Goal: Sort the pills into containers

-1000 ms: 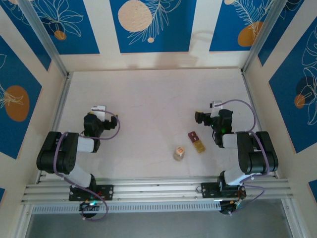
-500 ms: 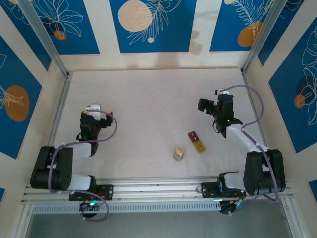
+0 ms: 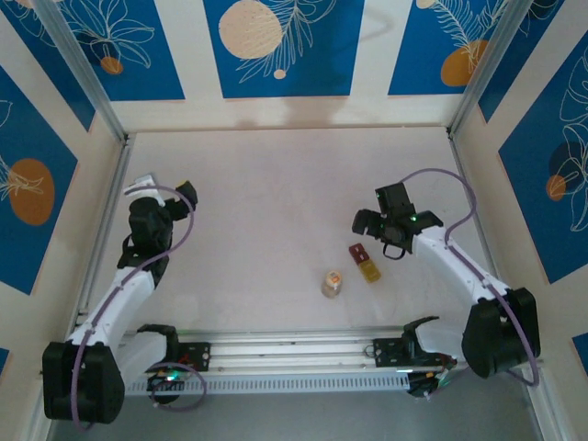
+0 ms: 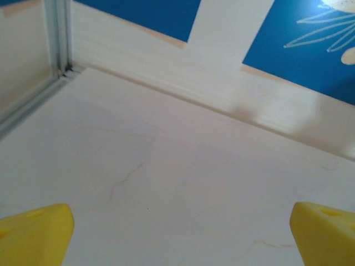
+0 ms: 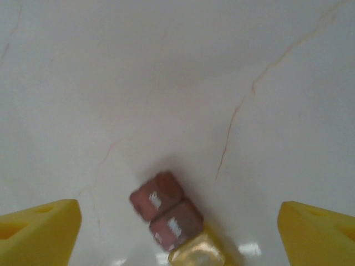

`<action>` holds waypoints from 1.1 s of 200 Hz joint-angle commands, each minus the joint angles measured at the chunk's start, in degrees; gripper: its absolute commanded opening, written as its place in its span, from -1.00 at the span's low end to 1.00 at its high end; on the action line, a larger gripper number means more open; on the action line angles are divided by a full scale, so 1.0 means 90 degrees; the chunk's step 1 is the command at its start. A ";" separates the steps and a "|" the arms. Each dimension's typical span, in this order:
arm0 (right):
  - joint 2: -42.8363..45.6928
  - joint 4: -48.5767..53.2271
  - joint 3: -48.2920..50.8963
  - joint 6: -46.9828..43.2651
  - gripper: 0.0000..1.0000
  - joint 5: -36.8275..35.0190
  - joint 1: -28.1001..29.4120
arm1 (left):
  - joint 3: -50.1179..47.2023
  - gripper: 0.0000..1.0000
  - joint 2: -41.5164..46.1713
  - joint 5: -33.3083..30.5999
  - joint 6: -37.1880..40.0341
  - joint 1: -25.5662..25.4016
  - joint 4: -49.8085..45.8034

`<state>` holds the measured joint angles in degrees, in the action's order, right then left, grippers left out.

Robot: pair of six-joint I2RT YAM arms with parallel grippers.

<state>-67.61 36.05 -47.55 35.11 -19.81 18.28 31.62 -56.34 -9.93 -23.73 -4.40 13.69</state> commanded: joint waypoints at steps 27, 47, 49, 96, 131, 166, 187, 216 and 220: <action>0.0325 0.0591 0.0573 0.0327 0.61 0.0662 0.0141 | 0.0344 0.99 0.0034 0.0833 -0.0440 -0.0056 -0.0701; 0.0291 0.0524 0.0774 0.0442 0.54 0.0741 0.0272 | 0.0344 0.99 -0.0007 0.1094 -0.0507 -0.0054 -0.0692; 0.0292 0.0505 0.0792 0.0451 0.52 0.0748 0.0278 | 0.0337 0.99 -0.0009 0.1101 -0.0513 -0.0057 -0.0679; -0.0020 0.0173 0.0928 0.0544 0.45 0.0729 0.0467 | 0.0353 1.00 -0.0204 0.1223 -0.0577 -0.0050 -0.0721; -0.0392 -0.0048 0.0930 0.0517 0.44 0.0492 0.0501 | 0.0336 0.99 -0.0204 0.1238 -0.0586 -0.0050 -0.0730; -0.0663 -0.0267 0.0904 0.0473 0.31 0.0384 0.0510 | 0.0292 0.99 -0.0211 0.1289 -0.0625 -0.0057 -0.0703; -0.0865 -0.0375 0.0849 0.0385 0.24 0.0328 0.0528 | 0.0276 0.99 -0.0247 0.1309 -0.0630 -0.0053 -0.0672; -0.1231 -0.0448 0.0717 0.0212 0.14 0.0224 0.0576 | 0.0279 0.99 -0.0316 0.1338 -0.0646 -0.0049 -0.0625; -0.1267 -0.0465 0.0705 0.0198 0.13 0.0214 0.0589 | 0.0280 1.00 -0.0323 0.1347 -0.0645 -0.0055 -0.0622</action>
<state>-77.10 32.77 -39.97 38.09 -16.49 22.92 32.97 -58.65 1.08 -28.64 -4.40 7.64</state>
